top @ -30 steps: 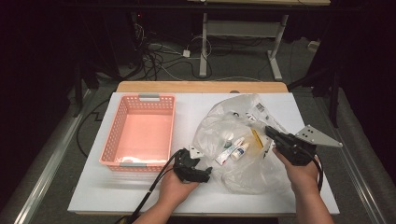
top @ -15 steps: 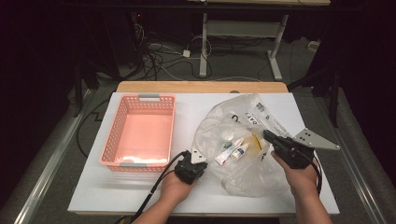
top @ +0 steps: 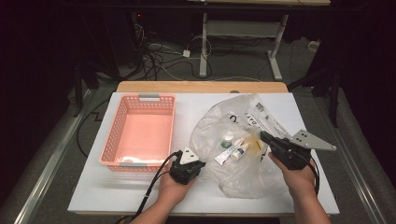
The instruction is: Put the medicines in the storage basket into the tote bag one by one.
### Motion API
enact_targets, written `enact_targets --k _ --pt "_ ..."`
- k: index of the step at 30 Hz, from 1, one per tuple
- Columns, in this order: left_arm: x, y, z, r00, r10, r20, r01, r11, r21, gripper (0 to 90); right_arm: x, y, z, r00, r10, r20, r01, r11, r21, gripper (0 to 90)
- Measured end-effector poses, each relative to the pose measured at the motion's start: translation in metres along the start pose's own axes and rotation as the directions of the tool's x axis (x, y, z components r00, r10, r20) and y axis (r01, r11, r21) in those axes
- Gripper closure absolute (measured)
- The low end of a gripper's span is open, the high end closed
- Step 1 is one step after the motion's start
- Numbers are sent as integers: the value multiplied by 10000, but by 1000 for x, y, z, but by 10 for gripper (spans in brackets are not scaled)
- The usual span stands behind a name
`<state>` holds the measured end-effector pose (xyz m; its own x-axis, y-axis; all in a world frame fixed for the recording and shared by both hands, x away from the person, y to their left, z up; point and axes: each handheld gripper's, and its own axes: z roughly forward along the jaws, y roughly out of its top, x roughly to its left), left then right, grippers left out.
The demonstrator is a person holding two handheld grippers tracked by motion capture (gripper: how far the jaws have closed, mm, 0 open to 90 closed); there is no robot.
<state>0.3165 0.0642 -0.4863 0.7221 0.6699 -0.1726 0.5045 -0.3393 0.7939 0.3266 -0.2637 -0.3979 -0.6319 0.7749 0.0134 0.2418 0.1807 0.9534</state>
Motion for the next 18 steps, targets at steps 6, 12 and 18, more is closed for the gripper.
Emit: enact_targets --k 6,12,18 --pt "-21 20 -15 9959 882 217 -852 9898 -1144 885 -2 2 -3 10000 -14 32 15 9999 -146 900" --pt "-26 26 -19 9946 1039 85 -1018 9859 -1331 885 -2 3 -4 10000 -29 19 30 9998 -192 900" --pt "-28 25 -19 9939 1105 38 -1087 9831 -1474 885 1 2 -1 10000 -79 42 79 9998 -183 900"
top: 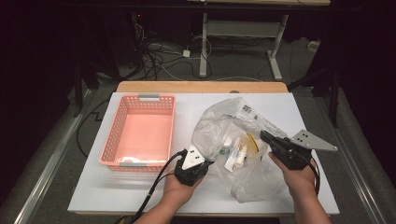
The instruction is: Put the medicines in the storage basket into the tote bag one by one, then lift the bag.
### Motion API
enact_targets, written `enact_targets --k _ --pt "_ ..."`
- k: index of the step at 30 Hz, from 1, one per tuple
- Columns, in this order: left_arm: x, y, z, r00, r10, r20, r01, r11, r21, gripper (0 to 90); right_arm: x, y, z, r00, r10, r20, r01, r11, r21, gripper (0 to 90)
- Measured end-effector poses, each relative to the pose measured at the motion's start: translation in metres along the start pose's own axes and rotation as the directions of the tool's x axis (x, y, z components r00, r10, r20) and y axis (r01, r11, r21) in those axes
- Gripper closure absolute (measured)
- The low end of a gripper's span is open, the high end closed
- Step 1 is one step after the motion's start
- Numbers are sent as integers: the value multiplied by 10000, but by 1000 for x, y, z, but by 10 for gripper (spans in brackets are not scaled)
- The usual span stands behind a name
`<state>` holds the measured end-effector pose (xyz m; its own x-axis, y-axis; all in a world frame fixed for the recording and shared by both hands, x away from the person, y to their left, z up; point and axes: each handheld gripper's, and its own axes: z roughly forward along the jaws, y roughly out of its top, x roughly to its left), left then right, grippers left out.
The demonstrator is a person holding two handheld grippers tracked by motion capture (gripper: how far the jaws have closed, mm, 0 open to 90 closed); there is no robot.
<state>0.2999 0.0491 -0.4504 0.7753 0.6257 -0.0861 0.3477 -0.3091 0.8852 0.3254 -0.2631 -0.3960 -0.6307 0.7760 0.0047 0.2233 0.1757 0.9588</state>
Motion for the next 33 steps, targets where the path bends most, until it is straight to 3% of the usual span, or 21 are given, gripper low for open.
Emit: enact_targets --k 5,7,9,15,22,26,33 --pt "0 7 -6 9997 156 -170 -163 9989 -440 886 5 1 1 10000 -47 33 48 9999 -138 900" --pt "1 12 -9 9999 15 -140 -25 9971 -765 886 5 4 0 10000 -24 54 25 9996 -284 900" --pt "0 17 -9 9996 203 -205 -222 9952 -951 886 6 6 -1 9999 54 98 -50 9992 -406 900" --pt "1 33 -14 9983 441 -372 -497 9850 -1655 886 8 12 -1 9995 38 304 -11 9960 -894 900" --pt "-3 55 -18 9916 1093 -694 -1230 9625 -2417 885 8 23 1 9987 45 509 24 9911 -1332 900" --pt "-1 71 -21 9916 1034 -775 -1214 9511 -2840 885 6 32 1 9978 78 656 35 9856 -1693 900" --pt "-1 101 -24 9865 1255 -1056 -1548 9252 -3464 885 5 51 3 9965 -22 836 220 9712 -2372 900"
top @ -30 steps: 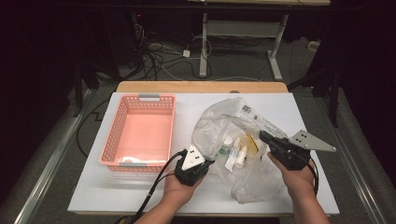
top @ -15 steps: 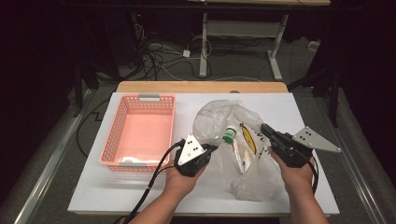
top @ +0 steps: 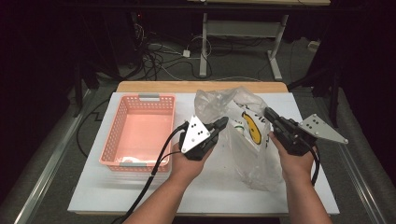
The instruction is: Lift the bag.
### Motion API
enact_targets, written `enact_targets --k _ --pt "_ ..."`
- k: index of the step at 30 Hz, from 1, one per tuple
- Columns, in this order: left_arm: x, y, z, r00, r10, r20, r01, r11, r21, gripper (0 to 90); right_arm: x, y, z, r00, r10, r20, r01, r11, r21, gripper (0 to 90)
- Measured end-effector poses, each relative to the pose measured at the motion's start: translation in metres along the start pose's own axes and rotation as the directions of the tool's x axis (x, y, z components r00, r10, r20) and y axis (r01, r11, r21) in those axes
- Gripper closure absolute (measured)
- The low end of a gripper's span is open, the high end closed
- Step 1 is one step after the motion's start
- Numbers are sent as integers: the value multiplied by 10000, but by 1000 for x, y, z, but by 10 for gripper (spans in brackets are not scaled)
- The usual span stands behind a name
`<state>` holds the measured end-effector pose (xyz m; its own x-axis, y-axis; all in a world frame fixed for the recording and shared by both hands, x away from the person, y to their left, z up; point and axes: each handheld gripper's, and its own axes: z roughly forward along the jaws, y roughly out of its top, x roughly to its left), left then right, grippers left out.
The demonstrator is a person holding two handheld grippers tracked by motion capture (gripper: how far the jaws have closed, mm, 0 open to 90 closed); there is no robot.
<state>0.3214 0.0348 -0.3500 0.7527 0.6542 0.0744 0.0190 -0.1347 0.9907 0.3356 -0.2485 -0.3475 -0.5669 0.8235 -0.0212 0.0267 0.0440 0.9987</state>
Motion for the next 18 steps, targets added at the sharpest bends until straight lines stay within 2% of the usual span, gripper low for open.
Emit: enact_targets --k 6,12,18 --pt "8 29 9 9993 305 -210 -314 9985 -441 885 -6 25 7 9997 -111 238 122 9988 -470 900" --pt "18 60 20 9985 409 -361 -433 9967 -693 885 -20 59 12 9966 -10 829 94 9948 -1011 900" --pt "25 75 36 9979 478 -448 -509 9963 -692 885 -41 88 9 9891 201 1458 13 9895 -1447 900"
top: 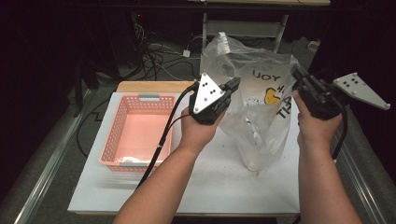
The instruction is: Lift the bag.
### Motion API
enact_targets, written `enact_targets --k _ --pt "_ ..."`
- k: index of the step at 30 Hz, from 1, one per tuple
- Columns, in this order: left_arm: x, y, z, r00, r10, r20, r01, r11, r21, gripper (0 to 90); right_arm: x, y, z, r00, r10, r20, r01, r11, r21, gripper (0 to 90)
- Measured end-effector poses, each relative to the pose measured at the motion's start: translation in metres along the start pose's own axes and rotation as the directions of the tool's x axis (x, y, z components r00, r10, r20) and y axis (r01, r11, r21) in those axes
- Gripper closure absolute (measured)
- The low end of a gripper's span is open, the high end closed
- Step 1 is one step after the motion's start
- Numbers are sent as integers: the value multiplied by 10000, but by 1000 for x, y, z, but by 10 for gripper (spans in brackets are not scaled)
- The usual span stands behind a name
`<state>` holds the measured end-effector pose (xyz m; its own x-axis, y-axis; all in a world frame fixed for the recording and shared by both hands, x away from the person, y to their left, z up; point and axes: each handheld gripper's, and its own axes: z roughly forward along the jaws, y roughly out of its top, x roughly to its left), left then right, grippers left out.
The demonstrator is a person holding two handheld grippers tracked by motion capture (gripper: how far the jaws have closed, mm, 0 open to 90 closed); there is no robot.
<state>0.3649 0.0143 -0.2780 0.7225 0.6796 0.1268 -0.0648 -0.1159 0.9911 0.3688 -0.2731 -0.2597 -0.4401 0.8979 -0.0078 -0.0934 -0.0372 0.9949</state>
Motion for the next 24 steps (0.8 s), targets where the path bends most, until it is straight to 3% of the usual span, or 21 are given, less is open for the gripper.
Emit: enact_targets --k 4,12,17,24 --pt "3 -6 11 9998 -160 111 156 9994 300 884 -6 0 -1 10000 -45 79 44 10000 69 900" --pt "5 -32 19 9987 -492 137 477 9943 950 883 1 -51 3 9997 74 -244 -46 9938 1109 900" --pt "11 -43 11 9987 -509 -24 508 9915 1200 881 -3 -69 2 9996 258 -68 -245 9880 1523 900" --pt "15 -42 -9 9992 -322 -232 351 9897 1389 861 -7 -68 2 9998 152 121 -170 9859 1666 900"
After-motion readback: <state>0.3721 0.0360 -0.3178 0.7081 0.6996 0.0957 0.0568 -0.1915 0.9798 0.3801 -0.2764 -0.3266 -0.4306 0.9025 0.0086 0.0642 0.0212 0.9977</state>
